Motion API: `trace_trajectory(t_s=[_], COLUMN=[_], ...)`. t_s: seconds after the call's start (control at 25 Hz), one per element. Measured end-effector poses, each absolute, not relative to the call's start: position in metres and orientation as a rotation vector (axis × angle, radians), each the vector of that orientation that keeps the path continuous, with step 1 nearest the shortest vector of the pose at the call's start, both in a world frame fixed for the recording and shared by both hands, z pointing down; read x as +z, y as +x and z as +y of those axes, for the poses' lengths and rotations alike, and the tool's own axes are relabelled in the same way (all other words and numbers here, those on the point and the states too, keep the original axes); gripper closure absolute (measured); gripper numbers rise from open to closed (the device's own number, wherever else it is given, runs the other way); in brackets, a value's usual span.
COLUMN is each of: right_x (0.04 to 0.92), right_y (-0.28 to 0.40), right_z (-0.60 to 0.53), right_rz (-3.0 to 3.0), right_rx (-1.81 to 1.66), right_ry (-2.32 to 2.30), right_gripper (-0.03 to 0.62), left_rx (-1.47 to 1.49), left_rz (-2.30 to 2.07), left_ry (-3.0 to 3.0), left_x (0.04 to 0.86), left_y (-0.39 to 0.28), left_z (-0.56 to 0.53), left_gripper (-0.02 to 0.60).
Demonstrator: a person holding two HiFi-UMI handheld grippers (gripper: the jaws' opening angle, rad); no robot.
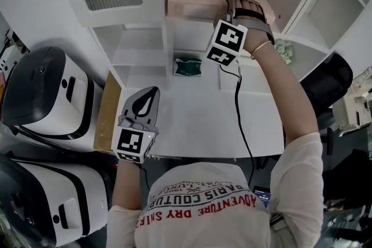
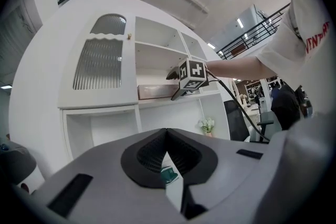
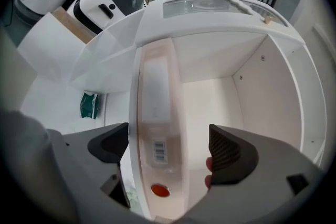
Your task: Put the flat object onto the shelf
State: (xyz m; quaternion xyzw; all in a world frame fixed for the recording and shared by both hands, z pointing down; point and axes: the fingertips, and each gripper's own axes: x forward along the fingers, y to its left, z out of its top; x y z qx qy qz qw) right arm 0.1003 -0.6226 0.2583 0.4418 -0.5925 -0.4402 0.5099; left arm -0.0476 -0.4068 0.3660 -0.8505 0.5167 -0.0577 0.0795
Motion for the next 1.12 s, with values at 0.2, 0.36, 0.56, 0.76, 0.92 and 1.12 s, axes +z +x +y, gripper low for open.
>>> trace_trajectory(t_s=[0.2, 0.36, 0.56, 0.76, 0.92, 1.12], right_x=[0.254, 0.250, 0.276, 0.304, 0.326, 0.342], right_y=[0.113, 0.113, 0.117, 0.122, 0.123, 0.137], right_z=[-0.590, -0.562, -0.527, -0.486, -0.448, -0.411], right_rz=[-1.523, -1.667, -1.834, -2.050, -2.208, -2.440], right_rx=[-0.897, -0.808, -0.556, -0.385, -0.339, -0.295], right_ry=[1.116, 1.235, 1.269, 1.378, 1.450, 1.528], right_gripper=[0.123, 0.506, 0.561, 0.566, 0.566, 0.568], left_rx=[-0.171, -0.172, -0.165, -0.172, -0.157, -0.151], left_rz=[1.493, 1.464, 1.423, 1.373, 1.374, 1.357], left_ry=[-2.563, -2.579, -2.609, -2.620, -2.611, -2.623], left_x=[0.362, 0.362, 0.361, 0.359, 0.352, 0.349], left_y=[-0.041, -0.040, -0.036, -0.032, -0.038, -0.033], left_z=[-0.392, -0.379, -0.364, -0.350, -0.347, -0.351], left_gripper=[0.571, 0.571, 0.571, 0.571, 0.571, 0.571])
